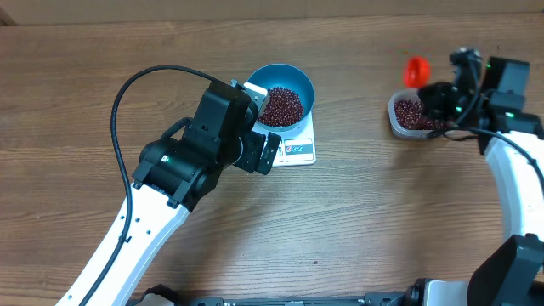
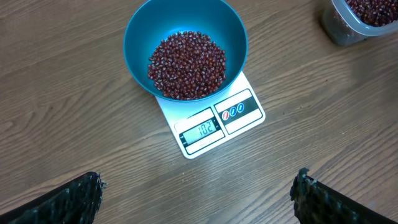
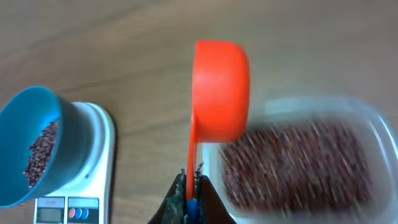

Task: Scoop item into bowl and weigh 150g on scale
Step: 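Raise the empty red cup and move it back to the bean tub, then dip the red cup into the bean tub and scoop beans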

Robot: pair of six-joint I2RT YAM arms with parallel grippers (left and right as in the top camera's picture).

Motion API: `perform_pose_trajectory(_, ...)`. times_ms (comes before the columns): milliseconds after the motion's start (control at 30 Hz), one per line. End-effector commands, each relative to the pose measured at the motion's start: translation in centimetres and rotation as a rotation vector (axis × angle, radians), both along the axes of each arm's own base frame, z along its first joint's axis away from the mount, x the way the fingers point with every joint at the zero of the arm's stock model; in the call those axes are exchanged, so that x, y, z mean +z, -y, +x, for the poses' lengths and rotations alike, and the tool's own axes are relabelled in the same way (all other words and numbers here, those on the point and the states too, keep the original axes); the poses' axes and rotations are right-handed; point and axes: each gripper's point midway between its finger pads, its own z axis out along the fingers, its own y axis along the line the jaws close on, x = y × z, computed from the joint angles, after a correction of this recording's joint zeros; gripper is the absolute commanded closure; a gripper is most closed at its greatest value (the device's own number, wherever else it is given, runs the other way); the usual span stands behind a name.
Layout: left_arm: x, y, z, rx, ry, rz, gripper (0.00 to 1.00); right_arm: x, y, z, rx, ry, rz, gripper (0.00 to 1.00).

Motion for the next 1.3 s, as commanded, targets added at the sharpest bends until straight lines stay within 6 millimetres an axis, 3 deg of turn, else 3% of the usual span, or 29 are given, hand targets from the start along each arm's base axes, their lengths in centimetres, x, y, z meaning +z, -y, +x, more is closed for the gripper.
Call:
perform_pose_trajectory(0, 0.5, 0.3, 0.2, -0.003, 0.010, -0.012, 0.00, 0.4, 2.2, -1.3, -0.122, -0.045, 0.049, 0.96)
perform_pose_trajectory(300, 0.5, 0.3, 0.2, -0.003, 0.010, -0.012, 0.00, -1.4, 3.3, -3.9, -0.166, -0.173, 0.052, 0.96)
perform_pose_trajectory(533, 0.5, 0.3, 0.2, -0.003, 0.010, -0.013, 0.00, -2.6, 6.7, -4.9, -0.288, -0.234, -0.118, 0.96)
perform_pose_trajectory(833, 0.5, 0.3, 0.2, -0.003, 0.010, -0.012, 0.00, -2.7, 7.0, -4.3, -0.231, -0.208, -0.176, 0.96)
perform_pose_trajectory(1267, 0.5, 0.3, 0.2, -0.003, 0.010, -0.013, 0.00, -6.6, 6.8, -3.3, -0.205, -0.281, -0.136, 0.96)
